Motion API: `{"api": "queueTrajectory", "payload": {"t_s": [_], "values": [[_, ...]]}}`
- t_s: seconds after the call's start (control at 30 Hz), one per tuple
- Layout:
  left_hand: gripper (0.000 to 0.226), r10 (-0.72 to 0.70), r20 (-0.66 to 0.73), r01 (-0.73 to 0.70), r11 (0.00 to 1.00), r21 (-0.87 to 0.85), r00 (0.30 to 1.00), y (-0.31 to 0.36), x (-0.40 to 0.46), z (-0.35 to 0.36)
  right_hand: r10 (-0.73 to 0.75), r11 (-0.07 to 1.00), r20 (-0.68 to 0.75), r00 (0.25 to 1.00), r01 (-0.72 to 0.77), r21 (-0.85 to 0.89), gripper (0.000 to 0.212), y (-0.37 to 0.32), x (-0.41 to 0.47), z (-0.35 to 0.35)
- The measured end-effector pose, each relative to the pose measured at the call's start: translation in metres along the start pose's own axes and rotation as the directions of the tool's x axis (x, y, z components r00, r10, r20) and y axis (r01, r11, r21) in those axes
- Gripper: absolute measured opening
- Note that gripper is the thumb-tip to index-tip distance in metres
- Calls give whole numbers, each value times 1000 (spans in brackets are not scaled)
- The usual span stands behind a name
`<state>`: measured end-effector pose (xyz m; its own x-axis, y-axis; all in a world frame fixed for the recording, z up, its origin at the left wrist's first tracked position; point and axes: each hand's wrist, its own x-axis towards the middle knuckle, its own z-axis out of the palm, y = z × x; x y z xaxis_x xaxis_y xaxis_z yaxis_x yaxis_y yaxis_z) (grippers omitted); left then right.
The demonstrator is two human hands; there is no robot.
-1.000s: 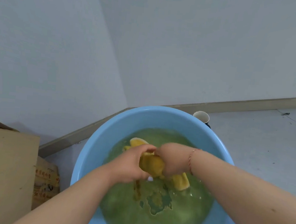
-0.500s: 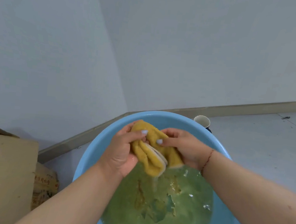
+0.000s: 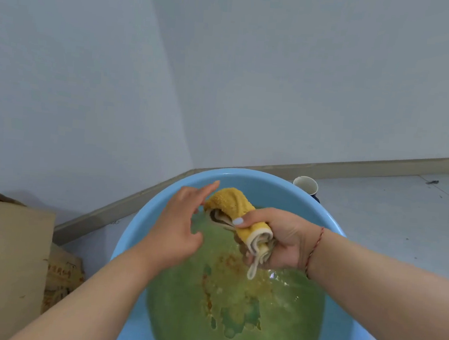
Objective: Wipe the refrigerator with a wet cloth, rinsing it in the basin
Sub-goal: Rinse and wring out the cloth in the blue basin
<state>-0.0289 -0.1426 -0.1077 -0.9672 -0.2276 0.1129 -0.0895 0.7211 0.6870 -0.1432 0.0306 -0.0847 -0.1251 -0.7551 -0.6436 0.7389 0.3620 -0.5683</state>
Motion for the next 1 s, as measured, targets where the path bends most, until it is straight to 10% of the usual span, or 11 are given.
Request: {"api": "queueTrajectory", "payload": {"t_s": [0.13, 0.23, 0.37, 0.53, 0.67, 0.87, 1.0], "values": [[99, 222, 69, -231, 948, 218, 973, 6, -6, 21, 203, 979, 244, 948, -197, -47, 34, 4, -1, -6], [72, 244, 112, -268, 906, 329, 963, 8, -7, 27, 331, 873, 175, 927, -231, -430, 29, 5, -1, -8], [25, -32, 313, -122, 881, 458, 949, 20, -7, 33, -3, 192, -152, 988, -148, -970, 26, 6, -2, -3], [18, -317, 413, 267, 948, 175, 854, 34, -4, 40, -346, -425, 62, 936, -98, -900, 38, 15, 10, -1], [21, -476, 538, 613, 784, -100, 696, 42, -3, 38, -497, -574, 304, 813, -44, -818, 32, 18, 19, -18], [16, -302, 810, 849, 349, -396, 502, 47, -5, 24, -614, -700, 634, 470, 46, -713, 32, 25, 25, -36], [14, -290, 824, 867, 44, -496, 486, 48, -2, 11, -684, -636, 567, 460, 5, -772, 36, 28, 25, -33]]}}
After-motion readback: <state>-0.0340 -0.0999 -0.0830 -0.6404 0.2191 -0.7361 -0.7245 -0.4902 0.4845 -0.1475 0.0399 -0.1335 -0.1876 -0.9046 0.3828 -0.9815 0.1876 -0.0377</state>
